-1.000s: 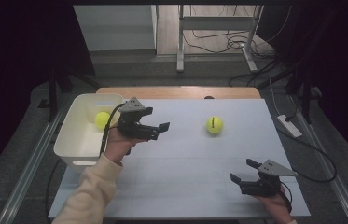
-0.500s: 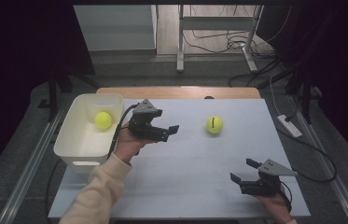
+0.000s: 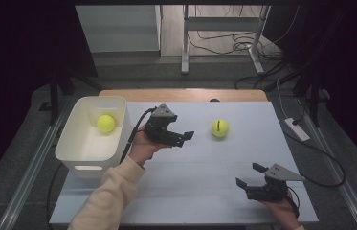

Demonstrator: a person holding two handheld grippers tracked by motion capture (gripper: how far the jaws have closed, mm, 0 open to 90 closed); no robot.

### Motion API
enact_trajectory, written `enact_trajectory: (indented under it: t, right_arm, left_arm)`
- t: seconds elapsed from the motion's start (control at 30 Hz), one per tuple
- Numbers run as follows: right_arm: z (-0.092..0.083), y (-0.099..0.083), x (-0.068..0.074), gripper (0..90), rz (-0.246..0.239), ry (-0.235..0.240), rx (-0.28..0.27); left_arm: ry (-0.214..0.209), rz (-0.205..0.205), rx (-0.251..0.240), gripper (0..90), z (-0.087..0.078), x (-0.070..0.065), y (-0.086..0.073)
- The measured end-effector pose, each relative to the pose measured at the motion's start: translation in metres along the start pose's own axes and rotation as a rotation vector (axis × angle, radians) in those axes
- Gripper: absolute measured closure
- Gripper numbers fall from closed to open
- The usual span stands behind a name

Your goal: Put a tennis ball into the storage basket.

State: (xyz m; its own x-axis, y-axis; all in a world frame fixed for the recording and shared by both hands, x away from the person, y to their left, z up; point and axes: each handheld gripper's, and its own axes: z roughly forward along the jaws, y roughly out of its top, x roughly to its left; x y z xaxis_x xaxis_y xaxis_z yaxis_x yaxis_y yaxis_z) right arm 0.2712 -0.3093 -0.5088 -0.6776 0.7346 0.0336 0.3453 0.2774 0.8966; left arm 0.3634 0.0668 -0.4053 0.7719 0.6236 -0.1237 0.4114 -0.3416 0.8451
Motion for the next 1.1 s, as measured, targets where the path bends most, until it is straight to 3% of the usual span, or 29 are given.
enact_trajectory:
  t: [0.77,1.1]
  right_arm:
    - [-0.001,-0.002,0.001,10.9,0.006,-0.001,0.002]
    - [0.0,-0.001,0.003,11.0,0.006,0.005,0.004]
  left_arm:
    - [-0.013,0.002,0.046,12.5,0.037,0.0,0.0]
    - [-0.012,0.045,0.074,12.4,0.057,-0.005,0.003]
